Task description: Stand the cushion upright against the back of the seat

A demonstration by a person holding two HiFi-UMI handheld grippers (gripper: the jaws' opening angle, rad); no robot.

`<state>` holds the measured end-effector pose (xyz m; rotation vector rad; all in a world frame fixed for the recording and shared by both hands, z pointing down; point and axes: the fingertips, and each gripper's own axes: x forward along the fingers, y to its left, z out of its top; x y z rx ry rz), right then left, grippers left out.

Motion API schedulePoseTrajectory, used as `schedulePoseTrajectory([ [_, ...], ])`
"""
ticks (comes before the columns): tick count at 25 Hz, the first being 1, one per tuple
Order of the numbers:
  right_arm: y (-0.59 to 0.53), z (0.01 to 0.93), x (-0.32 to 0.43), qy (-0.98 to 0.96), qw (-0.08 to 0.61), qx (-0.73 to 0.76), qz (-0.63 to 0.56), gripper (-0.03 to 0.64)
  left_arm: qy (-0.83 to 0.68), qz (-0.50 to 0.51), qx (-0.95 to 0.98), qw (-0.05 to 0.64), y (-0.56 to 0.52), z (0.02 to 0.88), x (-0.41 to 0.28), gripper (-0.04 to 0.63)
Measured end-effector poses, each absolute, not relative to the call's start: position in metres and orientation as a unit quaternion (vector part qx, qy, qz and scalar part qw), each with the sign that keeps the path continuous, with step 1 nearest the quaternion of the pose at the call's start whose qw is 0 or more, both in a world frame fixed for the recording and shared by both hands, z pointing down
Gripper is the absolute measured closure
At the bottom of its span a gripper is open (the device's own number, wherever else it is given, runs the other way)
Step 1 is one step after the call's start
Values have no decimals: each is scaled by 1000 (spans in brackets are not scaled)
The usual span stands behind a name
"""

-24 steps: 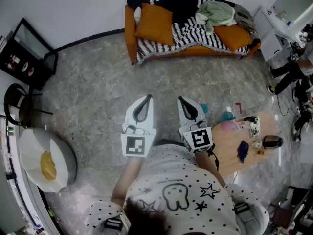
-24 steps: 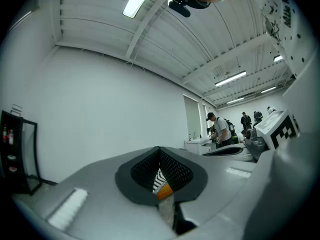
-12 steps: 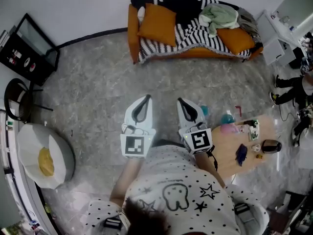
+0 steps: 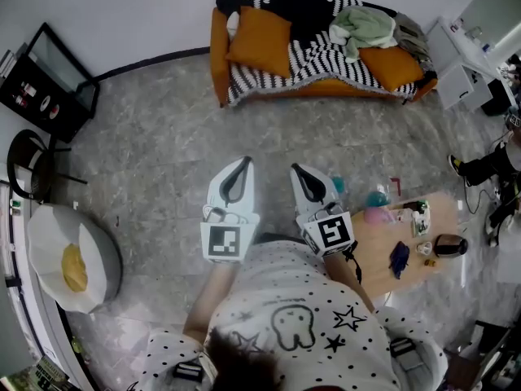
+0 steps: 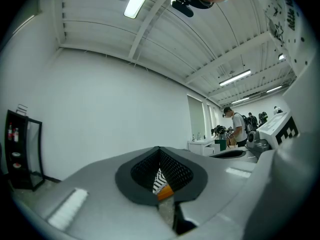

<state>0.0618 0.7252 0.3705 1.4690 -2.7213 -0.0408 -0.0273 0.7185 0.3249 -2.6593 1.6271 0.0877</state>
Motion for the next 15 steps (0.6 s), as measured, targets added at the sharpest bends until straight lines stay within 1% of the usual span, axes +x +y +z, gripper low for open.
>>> schedulePoseTrajectory([
  [4, 729, 373, 68, -893, 32, 449, -23, 621, 520, 29, -853, 11, 719, 328, -12, 598],
  [7, 733, 375, 65, -907, 36, 420, -21, 603, 515, 32, -857, -2, 720, 332, -2, 598],
  [10, 732, 371, 60, -916, 22, 399, -24, 603, 513, 35, -857, -14, 716, 334, 2, 598],
  [13, 726, 366, 53, -921, 15, 390, -19, 565, 512, 35, -858, -17, 708, 335, 1, 598],
  [14, 723, 366, 51, -921, 20, 389, -17, 570, 512, 35, -858, -18, 704, 335, -1, 598],
  [15, 720, 368, 50, -920, 25, 391, -15, 589, 512, 35, -858, -19, 701, 336, -3, 598],
])
